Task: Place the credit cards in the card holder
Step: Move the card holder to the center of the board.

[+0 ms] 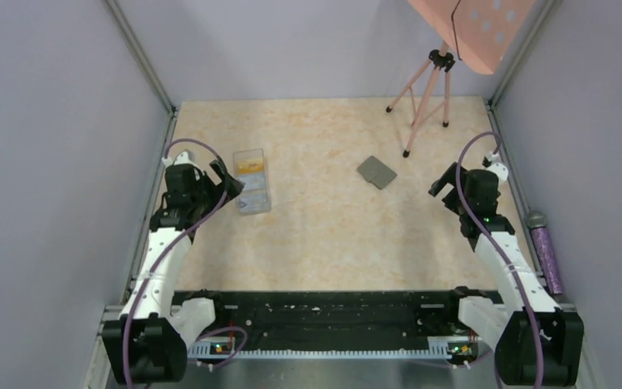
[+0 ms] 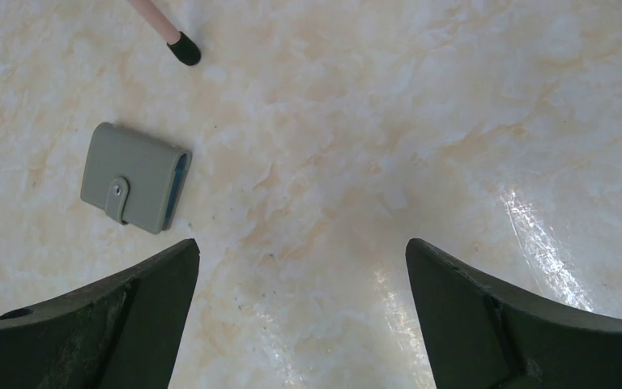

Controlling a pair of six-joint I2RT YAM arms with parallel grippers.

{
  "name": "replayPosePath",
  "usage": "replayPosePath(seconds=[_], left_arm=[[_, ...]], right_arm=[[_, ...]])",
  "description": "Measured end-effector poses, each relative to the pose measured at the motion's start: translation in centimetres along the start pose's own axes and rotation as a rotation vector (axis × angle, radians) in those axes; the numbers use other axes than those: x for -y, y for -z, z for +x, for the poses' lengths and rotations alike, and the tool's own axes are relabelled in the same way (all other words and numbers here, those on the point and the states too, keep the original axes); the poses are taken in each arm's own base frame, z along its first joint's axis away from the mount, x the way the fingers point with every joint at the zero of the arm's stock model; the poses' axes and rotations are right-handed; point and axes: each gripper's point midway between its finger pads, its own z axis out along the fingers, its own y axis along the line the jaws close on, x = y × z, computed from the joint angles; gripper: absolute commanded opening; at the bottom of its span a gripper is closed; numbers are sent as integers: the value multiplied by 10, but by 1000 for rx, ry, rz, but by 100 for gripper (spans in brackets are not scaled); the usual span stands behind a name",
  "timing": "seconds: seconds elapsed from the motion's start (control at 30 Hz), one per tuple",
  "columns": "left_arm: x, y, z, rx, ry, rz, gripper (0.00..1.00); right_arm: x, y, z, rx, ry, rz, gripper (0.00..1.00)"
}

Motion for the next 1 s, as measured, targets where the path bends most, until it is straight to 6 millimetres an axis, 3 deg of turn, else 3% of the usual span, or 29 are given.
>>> replayPosePath(seconds=[0.23,0.43,0.53,0.67,0.83,1.0], left_arm=[[19,17,14,-18,62,122,99],[40,18,37,-102,137,273,99],[45,18,47,-155,179,313,99],[51,17,53,-199,187,350,99],[55,22,63,-255,165,389,99],[54,31,79,-321,130,404,98]], right_arm=[[-5,1,5,-24,56,-39,99],[-19,-3,24,-105,109,-117,99],[-25,-10,42,-185,133,-148,99],[-34,-34,63,-336,160,-137,99],[-69,-55,68,-420,235,-177,98],[-106,-69,58,-425,321,-216,98]])
